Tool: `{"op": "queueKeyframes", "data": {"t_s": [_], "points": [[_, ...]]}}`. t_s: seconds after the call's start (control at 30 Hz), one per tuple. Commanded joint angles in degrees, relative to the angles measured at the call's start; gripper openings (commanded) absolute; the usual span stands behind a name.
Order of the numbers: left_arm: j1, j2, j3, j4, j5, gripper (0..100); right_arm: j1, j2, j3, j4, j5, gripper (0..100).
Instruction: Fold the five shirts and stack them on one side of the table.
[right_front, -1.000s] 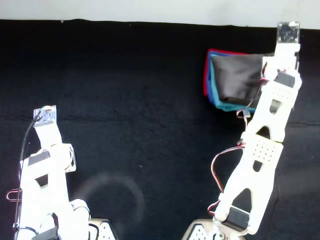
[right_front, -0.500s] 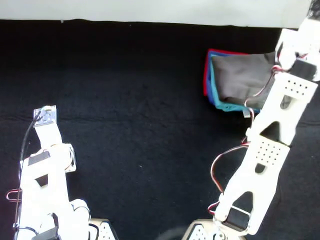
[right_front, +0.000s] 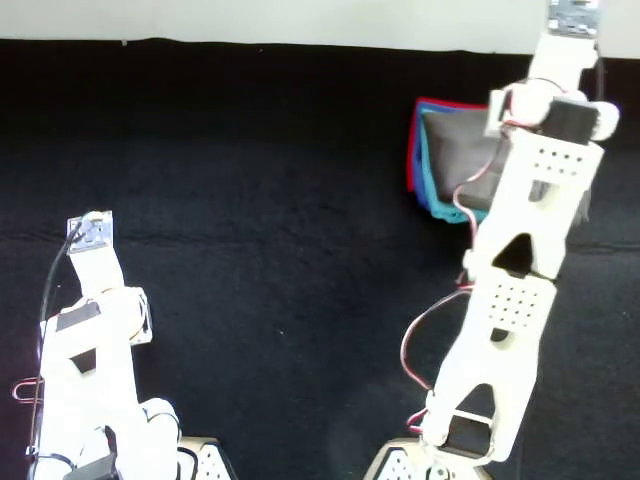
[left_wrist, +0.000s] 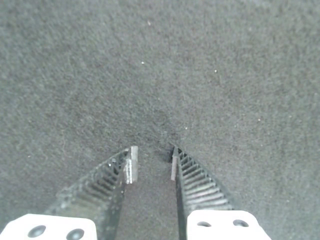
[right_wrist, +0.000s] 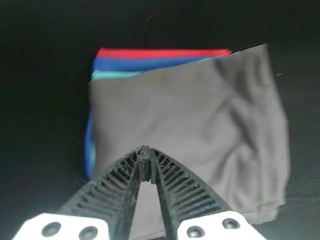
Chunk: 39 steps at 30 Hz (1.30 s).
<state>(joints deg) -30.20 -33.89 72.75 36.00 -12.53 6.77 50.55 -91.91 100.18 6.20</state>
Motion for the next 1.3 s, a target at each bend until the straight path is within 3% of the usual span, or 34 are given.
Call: {"op": "queueKeyframes", "data": {"t_s": [0.0,0.23,0.4,0.73,1.07,1.27], "points": [[0.2,-0.4,0.3,-0.6,-0.2,14,-3.5,-4.1,4.9,1.0,-0.6,0.6],[0.0,-0.5,0.3,-0.5,-0.2,14,-7.5,-4.1,15.2,1.0,-0.9,0.6],[-0.1,-0.6,0.3,-0.5,-0.2,14,-7.0,-4.2,17.9,1.0,-5.2,0.6],[-0.1,-0.6,0.4,-0.4,-0.2,14,-7.3,-3.4,27.1,-0.9,-5.0,0.6],[0.0,-0.6,0.4,-0.4,-0.2,14,-8.4,-4.3,26.8,-3.3,-4.9,0.6],[-2.8,-0.7,-3.5,3.1,-0.2,14,-9.5,-10.4,15.3,0.9,-5.0,0.6]]}}
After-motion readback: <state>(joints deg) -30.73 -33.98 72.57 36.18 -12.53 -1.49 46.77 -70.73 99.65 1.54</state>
